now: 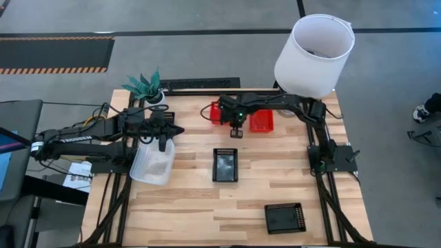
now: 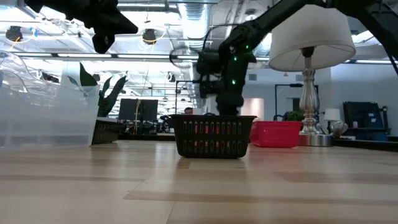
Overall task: Stack baskets by color
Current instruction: Stack the left red bin on the right red bin
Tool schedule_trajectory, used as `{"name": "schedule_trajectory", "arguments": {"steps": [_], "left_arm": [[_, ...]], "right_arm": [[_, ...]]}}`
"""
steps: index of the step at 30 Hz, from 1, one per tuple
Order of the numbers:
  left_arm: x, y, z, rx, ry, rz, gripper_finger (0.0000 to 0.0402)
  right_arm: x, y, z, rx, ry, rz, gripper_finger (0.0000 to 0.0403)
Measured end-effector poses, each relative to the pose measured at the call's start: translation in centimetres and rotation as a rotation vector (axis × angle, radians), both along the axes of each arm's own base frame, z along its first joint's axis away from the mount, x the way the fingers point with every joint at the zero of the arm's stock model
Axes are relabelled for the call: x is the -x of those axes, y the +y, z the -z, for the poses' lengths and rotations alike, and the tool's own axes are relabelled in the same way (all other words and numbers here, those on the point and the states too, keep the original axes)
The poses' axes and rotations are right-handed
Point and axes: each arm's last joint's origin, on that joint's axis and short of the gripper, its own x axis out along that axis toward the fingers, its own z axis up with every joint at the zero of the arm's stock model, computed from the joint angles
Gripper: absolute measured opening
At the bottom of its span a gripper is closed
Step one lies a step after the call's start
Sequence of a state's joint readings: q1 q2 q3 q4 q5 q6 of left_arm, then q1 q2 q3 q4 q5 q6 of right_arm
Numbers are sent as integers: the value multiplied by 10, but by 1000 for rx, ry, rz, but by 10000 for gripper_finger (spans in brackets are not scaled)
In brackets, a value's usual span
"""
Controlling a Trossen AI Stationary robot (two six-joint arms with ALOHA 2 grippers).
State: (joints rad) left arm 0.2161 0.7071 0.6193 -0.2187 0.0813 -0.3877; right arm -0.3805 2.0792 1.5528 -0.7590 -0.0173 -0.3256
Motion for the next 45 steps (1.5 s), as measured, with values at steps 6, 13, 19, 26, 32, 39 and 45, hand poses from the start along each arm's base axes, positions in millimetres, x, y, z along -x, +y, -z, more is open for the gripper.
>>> {"name": "schedule_trajectory", "arguments": {"steps": [6, 13, 19, 26, 32, 39, 45], "left_arm": [[0, 1, 0, -7, 1, -28, 0], [0, 1, 0, -9, 2, -36, 0], [0, 1, 0, -18, 3, -33, 0], [0, 0, 0, -11, 1, -7, 0], [0, -2, 0, -1, -3, 60, 0], [0, -3, 0, 10, -6, 123, 0], [0, -4, 0, 13, -6, 129, 0]], "right_arm": [[4, 10, -59, 58, -206, 40, 5], [51, 26, -134, -93, -335, 514, 3], [79, 52, -142, -56, -202, 940, 2], [85, 62, -116, 6, -102, 1233, 2], [78, 51, -76, -23, -74, 1349, 2], [66, 35, -48, -73, -78, 1411, 2], [59, 33, -37, -110, -72, 1434, 3]]}}
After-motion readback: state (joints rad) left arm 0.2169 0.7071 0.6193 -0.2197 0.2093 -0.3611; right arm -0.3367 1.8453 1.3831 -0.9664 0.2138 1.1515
